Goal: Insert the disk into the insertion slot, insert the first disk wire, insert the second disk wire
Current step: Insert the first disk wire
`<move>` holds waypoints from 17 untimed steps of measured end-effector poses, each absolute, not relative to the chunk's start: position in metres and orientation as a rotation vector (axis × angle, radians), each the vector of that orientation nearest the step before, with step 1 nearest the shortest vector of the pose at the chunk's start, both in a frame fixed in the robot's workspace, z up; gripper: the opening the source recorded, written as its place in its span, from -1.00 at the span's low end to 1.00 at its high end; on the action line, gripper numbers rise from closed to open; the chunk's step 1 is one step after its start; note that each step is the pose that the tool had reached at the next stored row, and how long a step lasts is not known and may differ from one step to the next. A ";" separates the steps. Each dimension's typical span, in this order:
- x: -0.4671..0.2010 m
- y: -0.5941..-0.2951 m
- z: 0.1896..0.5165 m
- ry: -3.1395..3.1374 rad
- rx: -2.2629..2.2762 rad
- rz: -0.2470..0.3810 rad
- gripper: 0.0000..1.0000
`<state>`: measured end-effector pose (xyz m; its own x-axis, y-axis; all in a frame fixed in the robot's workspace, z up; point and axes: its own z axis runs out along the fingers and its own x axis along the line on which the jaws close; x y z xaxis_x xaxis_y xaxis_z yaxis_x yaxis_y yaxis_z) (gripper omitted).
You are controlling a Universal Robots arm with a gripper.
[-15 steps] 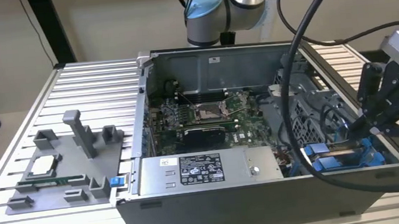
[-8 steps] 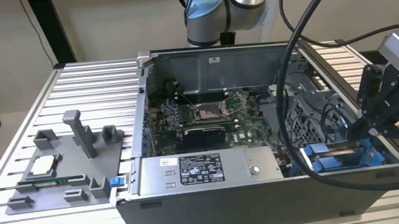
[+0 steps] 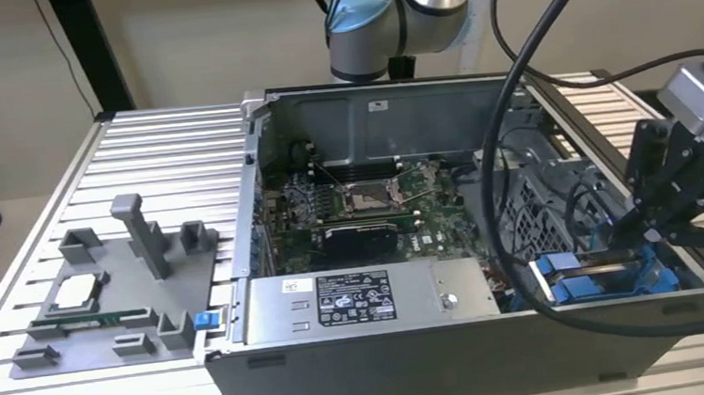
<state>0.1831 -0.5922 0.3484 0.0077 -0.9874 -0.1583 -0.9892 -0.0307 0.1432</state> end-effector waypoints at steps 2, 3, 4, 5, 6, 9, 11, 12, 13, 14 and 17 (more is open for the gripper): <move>0.183 -0.591 0.347 2.179 -2.222 0.330 -1.00; 0.183 -0.590 0.346 2.178 -2.221 0.325 -1.00; 0.183 -0.589 0.345 2.176 -2.220 0.319 -1.00; 0.183 -0.588 0.344 2.175 -2.219 0.314 -1.00; 0.183 -0.587 0.344 2.173 -2.218 0.308 -1.00; 0.183 -0.587 0.343 2.172 -2.218 0.301 -1.00; 0.183 -0.587 0.343 2.173 -2.219 0.300 -1.00; 0.183 -0.587 0.343 2.173 -2.219 0.300 -1.00; 0.183 -0.587 0.343 2.173 -2.219 0.299 -1.00; 0.182 -0.588 0.343 2.173 -2.219 0.300 -1.00; 0.181 -0.589 0.343 2.173 -2.219 0.300 -1.00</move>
